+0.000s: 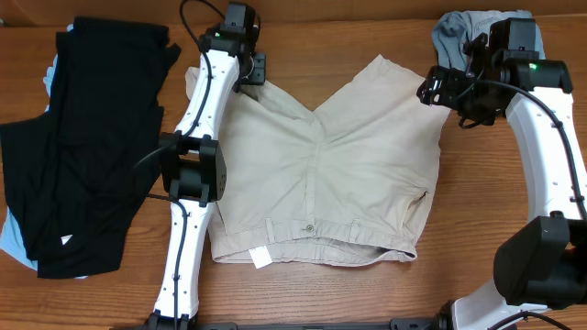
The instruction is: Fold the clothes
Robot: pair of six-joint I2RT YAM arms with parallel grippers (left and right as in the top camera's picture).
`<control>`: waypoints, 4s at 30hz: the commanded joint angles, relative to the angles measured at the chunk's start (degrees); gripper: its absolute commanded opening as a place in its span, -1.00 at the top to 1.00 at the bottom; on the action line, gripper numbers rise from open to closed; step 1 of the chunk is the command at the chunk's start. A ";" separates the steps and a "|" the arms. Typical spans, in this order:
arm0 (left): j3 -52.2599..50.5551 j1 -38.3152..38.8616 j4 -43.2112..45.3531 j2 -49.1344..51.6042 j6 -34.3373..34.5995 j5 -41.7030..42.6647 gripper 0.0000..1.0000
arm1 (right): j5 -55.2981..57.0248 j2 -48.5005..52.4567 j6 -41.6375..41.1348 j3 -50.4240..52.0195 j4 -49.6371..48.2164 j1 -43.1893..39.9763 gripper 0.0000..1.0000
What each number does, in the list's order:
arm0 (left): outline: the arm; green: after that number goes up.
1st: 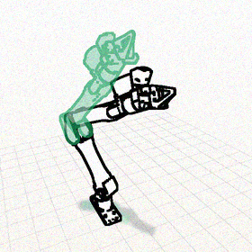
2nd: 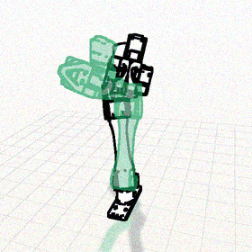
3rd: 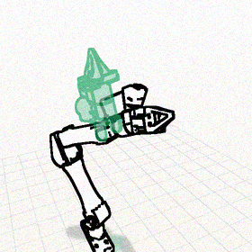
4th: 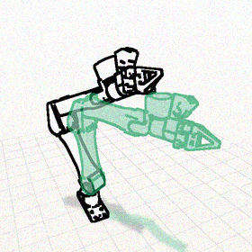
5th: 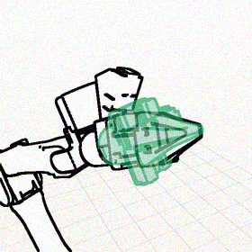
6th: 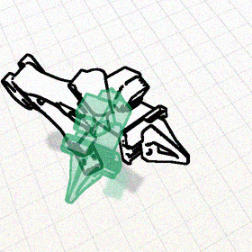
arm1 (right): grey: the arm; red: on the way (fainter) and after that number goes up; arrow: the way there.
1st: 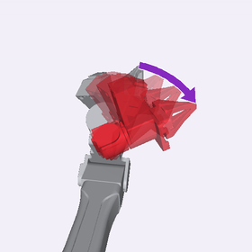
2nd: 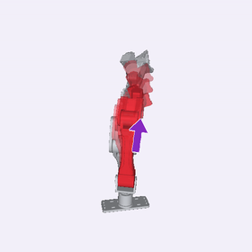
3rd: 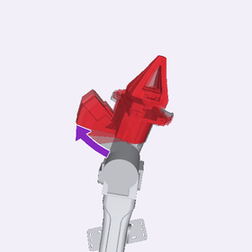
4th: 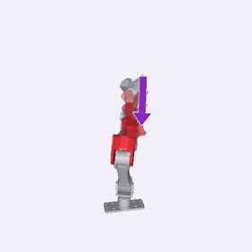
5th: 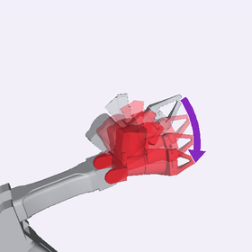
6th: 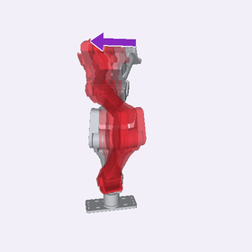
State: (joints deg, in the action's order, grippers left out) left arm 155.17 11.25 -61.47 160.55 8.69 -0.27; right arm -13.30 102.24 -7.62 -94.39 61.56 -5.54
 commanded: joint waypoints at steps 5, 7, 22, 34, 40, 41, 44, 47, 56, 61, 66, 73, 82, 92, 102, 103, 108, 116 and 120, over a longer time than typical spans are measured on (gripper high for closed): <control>-0.26 0.42 0.24 1.60 -0.04 -0.09 0.92 | -0.26 -0.22 0.39 0.26 -0.15 0.02 -1.00; -0.22 0.42 0.74 1.55 -0.07 -0.11 0.92 | -0.26 -0.22 0.39 0.26 -0.17 0.02 -1.00; 21.24 1.03 4.92 1.42 -0.09 6.38 0.92 | -0.26 -0.22 0.39 0.26 -1.29 0.02 -1.00; 22.10 1.86 6.88 1.16 -2.49 8.70 -1.00 | -0.39 -0.22 0.33 0.26 -1.62 0.02 -1.00; 23.23 0.02 -3.56 -2.54 -2.43 8.74 -0.99 | -2.27 -0.22 -1.81 0.26 1.05 0.02 -1.00; 23.54 -0.24 -5.62 -3.52 -2.45 8.74 -1.00 | -2.27 -0.22 -2.97 0.26 2.43 0.09 -1.00; 24.22 -1.11 -11.87 -6.99 -2.51 8.72 -0.99 | -2.45 -0.22 -3.56 0.26 7.67 0.83 -0.93; 24.22 -1.81 -17.44 -11.37 -2.60 8.72 -1.00 | -2.45 -0.22 -3.80 0.33 13.51 3.08 -0.92; 24.22 -2.64 -27.58 -23.39 -5.95 7.65 -1.00 | 7.04 -0.61 -15.43 2.91 21.79 15.85 -0.76; 24.22 -2.71 -33.75 -26.56 -5.92 -0.33 -1.00 | 7.67 -4.13 -22.08 11.85 18.73 23.06 -0.70; 23.69 -3.41 -35.32 -26.64 -5.92 -2.73 -1.00 | 7.69 -8.39 -27.08 23.87 11.61 29.55 0.34; 23.65 -4.07 -35.32 -26.62 -5.95 -2.95 -1.00 | 10.73 -9.01 -33.73 37.68 -0.20 32.70 0.49; 20.15 -4.52 -35.15 -26.43 -5.99 -2.93 -1.00 | 9.18 -9.01 -40.85 47.41 -5.95 26.21 0.55; 12.48 -4.04 -32.68 -26.36 -6.19 -2.69 -0.99 | 5.29 -9.01 -40.30 47.54 -6.01 10.12 0.48; 8.26 -3.41 -30.84 -26.32 -7.45 -1.84 -1.00 | 1.33 -9.01 -33.53 47.54 -9.25 -9.70 0.48; 7.91 -3.30 -30.53 -26.32 -7.45 -0.50 -1.00 | 0.33 -9.01 -32.22 47.54 -9.53 -12.46 0.48; 4.57 -1.05 -25.22 -26.29 -10.88 10.32 -1.00 | -2.03 -9.03 -24.92 47.41 -10.73 -27.21 0.48; -6.14 8.04 -9.27 -25.66 -18.14 12.35 -1.00 | -7.63 -10.56 -9.90 40.19 -4.02 -38.45 0.07; -10.47 12.07 -0.09 -24.65 -19.71 12.37 -1.00 | -7.41 -13.90 -7.17 34.53 1.01 -37.77 -0.22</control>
State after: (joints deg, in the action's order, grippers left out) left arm 147.48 20.64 -65.34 134.34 -7.18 10.44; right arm -19.27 92.71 -20.97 -54.19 60.38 -43.97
